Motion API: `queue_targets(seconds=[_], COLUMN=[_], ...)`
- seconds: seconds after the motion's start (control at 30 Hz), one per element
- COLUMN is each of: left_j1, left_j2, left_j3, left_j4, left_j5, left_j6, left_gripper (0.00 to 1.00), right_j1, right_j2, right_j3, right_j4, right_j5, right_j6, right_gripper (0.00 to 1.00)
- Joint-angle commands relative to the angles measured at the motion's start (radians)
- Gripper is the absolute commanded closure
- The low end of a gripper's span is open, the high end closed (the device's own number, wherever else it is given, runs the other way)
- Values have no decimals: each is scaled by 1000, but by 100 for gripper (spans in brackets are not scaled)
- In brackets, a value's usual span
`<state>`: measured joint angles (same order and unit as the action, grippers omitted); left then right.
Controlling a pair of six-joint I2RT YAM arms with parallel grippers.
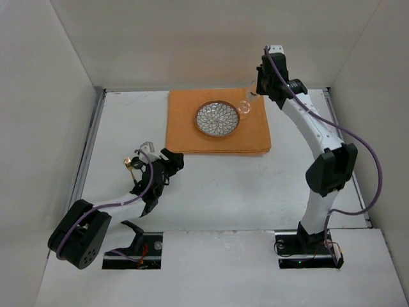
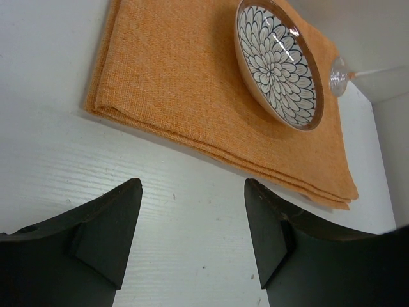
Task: Set the dinner table for one person
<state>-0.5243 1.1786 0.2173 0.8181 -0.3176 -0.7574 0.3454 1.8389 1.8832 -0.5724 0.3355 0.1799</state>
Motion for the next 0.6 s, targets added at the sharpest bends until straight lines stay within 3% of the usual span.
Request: queue_targets(seconds=[0.0, 0.33, 0.57], left_j1=[-4, 14, 8], left_j2=[6, -8, 1], left_j3=[5, -1, 2], left_j4=[38, 36, 36], left_j5=[-3, -1, -1], left_j6=[-11, -14, -16], left_gripper=[37, 37, 37], right_j1=[-21, -61, -79], right_j2=[80, 302, 371], right_j3=[232, 534, 597], right_j4=[-35, -184, -207], right_j5=[51, 59, 53], right_j6=[-45, -82, -91], right_gripper=[99, 99, 99])
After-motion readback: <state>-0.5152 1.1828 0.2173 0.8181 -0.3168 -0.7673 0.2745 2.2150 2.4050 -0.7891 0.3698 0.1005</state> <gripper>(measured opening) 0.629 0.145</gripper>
